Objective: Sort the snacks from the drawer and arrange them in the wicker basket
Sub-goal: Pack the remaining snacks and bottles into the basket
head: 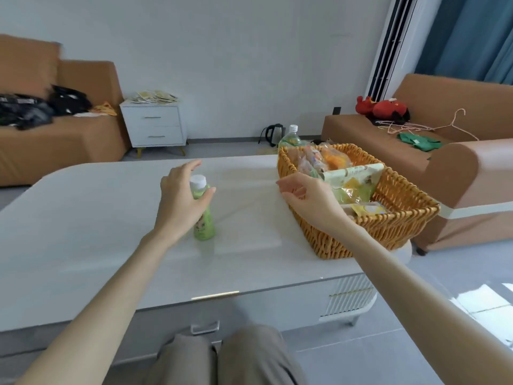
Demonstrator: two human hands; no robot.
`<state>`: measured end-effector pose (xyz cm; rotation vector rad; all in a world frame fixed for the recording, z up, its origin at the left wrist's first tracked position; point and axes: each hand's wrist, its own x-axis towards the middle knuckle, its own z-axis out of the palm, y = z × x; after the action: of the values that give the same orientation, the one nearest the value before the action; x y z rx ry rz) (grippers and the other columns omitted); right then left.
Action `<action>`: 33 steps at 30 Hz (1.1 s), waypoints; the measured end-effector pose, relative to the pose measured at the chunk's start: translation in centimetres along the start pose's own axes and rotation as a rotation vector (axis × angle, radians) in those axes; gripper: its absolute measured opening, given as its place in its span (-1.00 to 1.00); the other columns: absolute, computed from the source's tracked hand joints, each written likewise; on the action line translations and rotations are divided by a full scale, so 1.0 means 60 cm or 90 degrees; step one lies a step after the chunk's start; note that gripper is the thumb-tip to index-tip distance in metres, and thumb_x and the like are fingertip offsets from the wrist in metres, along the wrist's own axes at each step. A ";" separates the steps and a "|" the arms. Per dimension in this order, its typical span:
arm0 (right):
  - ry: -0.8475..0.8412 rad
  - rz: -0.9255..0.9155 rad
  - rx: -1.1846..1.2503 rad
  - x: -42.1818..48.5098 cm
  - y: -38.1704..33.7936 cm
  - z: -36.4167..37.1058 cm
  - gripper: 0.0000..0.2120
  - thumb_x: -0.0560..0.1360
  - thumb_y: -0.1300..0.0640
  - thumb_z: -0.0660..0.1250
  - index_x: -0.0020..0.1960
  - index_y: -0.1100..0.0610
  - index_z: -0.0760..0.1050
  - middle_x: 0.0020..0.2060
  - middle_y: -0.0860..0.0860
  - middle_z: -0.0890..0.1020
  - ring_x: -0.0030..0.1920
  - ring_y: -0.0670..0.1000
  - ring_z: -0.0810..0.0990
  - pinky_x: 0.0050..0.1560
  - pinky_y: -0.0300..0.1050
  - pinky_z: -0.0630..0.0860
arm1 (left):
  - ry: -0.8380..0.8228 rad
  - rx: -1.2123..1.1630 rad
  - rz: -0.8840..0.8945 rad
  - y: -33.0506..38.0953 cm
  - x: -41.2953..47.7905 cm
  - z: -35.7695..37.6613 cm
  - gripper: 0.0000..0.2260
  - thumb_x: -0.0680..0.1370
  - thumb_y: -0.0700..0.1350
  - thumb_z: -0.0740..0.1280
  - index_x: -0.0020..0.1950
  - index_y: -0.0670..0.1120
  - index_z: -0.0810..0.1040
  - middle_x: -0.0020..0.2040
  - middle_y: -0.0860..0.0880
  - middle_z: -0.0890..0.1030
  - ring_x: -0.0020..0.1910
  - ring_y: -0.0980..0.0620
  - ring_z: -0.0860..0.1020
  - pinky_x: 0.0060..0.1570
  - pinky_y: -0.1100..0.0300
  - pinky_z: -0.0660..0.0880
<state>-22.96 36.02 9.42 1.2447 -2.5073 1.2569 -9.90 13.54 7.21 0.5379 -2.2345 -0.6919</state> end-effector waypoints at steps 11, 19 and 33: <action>-0.069 0.045 -0.004 0.093 0.001 0.158 -0.69 0.54 0.24 0.28 0.27 0.07 0.49 0.17 -0.05 0.58 -0.05 -0.06 0.57 -0.08 -0.24 0.44 | -0.172 -0.187 -0.310 -0.146 0.039 0.090 -0.09 0.37 -0.05 0.55 0.54 -0.08 0.03 0.41 -0.03 0.31 0.38 -0.02 0.32 0.26 0.09 0.34; -0.072 0.012 -0.002 0.146 0.028 0.182 -0.68 0.56 0.19 0.30 0.30 0.03 0.47 0.20 -0.08 0.55 -0.04 -0.11 0.56 -0.15 -0.43 0.41 | -0.112 -0.248 -0.264 -0.173 0.054 0.158 -0.47 0.46 -0.06 0.46 0.27 -0.03 0.22 0.00 0.04 0.50 0.05 -0.09 0.52 0.00 0.10 0.43; 0.148 0.129 0.246 0.110 0.036 -0.035 -0.68 0.62 -0.01 0.21 0.28 0.15 0.47 0.04 0.07 0.63 -0.05 0.00 0.66 -0.11 -0.12 0.64 | -0.147 -0.054 0.217 0.100 0.102 0.136 -0.31 0.39 0.17 0.47 0.46 0.22 0.27 0.09 0.15 0.45 -0.02 0.16 0.48 -0.09 0.19 0.44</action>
<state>-29.44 34.03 12.05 0.8446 -2.3407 1.8820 -20.93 17.32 9.21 0.0299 -2.4162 -0.6923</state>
